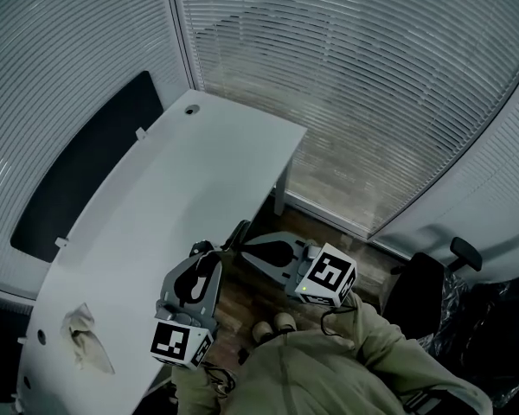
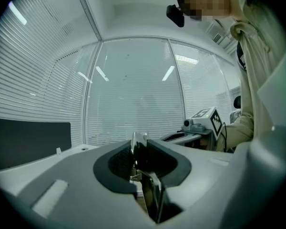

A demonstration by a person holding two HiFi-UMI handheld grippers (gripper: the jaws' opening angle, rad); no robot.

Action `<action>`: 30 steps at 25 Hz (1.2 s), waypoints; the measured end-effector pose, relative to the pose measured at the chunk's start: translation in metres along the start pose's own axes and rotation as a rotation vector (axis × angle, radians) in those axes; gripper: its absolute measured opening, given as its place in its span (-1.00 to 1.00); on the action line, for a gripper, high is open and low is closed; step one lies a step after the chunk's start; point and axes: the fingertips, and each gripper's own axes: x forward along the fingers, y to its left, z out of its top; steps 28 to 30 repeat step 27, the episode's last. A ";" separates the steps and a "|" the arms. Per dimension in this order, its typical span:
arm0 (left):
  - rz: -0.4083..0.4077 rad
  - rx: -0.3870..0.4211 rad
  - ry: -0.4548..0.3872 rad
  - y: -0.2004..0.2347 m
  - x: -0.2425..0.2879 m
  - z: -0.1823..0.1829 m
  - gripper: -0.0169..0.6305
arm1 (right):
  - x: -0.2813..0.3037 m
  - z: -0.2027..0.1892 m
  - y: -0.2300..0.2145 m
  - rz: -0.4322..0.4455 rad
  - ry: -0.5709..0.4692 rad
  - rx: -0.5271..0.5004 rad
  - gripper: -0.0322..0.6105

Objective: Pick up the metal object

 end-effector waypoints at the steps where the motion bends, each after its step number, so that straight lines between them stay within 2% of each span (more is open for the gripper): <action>1: 0.006 -0.004 -0.001 0.000 0.000 0.001 -0.70 | 0.000 0.001 0.001 0.008 0.003 -0.004 -0.89; 11: 0.018 -0.003 0.007 -0.017 0.014 0.003 -0.70 | -0.017 0.001 -0.003 0.035 0.002 -0.020 -0.89; 30: 0.023 0.010 0.017 -0.021 0.023 0.006 -0.70 | -0.025 0.002 -0.011 0.040 -0.010 -0.017 -0.89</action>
